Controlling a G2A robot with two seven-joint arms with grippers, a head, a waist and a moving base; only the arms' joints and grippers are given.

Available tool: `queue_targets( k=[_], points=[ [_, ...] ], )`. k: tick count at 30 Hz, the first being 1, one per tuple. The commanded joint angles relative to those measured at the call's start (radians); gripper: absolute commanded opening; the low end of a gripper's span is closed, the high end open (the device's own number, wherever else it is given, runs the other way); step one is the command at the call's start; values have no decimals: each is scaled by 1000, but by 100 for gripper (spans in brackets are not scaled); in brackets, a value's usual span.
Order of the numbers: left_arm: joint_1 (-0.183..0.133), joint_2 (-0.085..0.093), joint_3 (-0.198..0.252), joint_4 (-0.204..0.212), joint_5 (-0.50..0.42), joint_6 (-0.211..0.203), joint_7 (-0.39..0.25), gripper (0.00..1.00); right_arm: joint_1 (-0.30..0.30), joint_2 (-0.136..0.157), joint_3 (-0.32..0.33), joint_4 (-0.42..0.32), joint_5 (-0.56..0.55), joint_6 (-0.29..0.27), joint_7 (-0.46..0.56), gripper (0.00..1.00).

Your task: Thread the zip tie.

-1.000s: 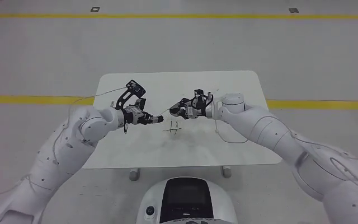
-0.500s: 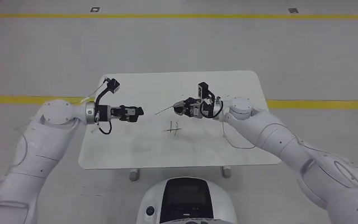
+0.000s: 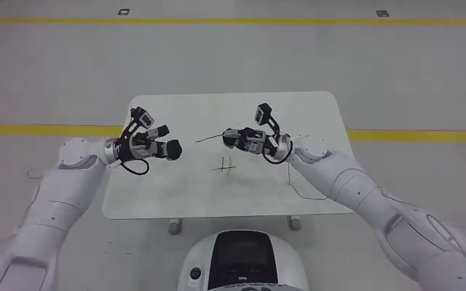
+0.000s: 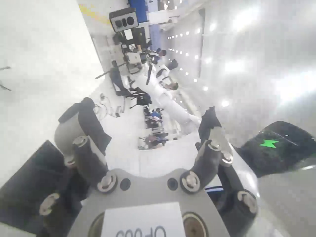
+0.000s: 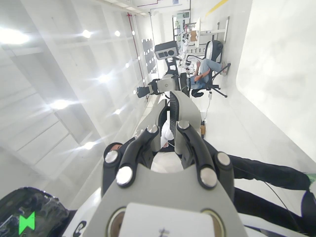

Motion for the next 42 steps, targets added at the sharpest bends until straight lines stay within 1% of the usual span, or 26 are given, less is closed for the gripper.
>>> queue_targets(
  k=[1,6,7,8,10,11,15,20,21,22,23,28,29,31,36,42],
  points=[
    [-3,-1,4,4,19,2,6,100,-1,-2,1,4,4,-1,4,0],
    [-3,-1,4,4,19,2,6,100,-1,-2,1,4,4,-1,4,0],
    [1,-2,7,-1,21,4,17,100,-3,-2,1,3,0,1,0,0],
    [11,-4,15,-5,14,15,23,100,-8,-3,7,-10,-29,-12,-18,0],
    [10,-9,25,-3,14,17,28,100,-24,-6,20,-38,-41,-15,-22,0],
    [9,-13,35,-3,1,20,21,100,-29,-10,32,-56,-51,-15,-24,0],
    [-13,-29,68,15,-2,15,19,100,-51,-27,54,-79,-81,-15,-25,0],
    [-35,-50,103,39,-27,12,10,100,-59,-58,53,-57,-112,-14,-20,0],
    [-38,-53,108,39,-31,8,2,100,-58,-63,55,-54,-117,-15,-13,0],
    [-42,-56,111,44,-29,-8,-4,100,-57,-66,60,-53,-122,-15,-8,0],
    [-44,-56,111,47,-24,-13,-2,100,-57,-66,60,-53,-122,-15,-8,0],
    [-42,-56,111,45,-23,-12,5,100,-57,-66,60,-53,-122,-15,-8,0],
    [-37,-57,113,34,-17,-11,26,100,-62,-67,62,-61,-135,-11,-23,0],
    [-30,-57,113,15,-6,-9,38,100,-72,-68,71,-84,-157,-1,-46,0],
    [-22,-57,109,-11,6,1,37,100,-93,-76,95,-103,-189,21,-74,0],
    [-23,-56,107,-8,16,-3,41,100,-95,-77,99,-104,-193,19,-76,0]
  ],
)
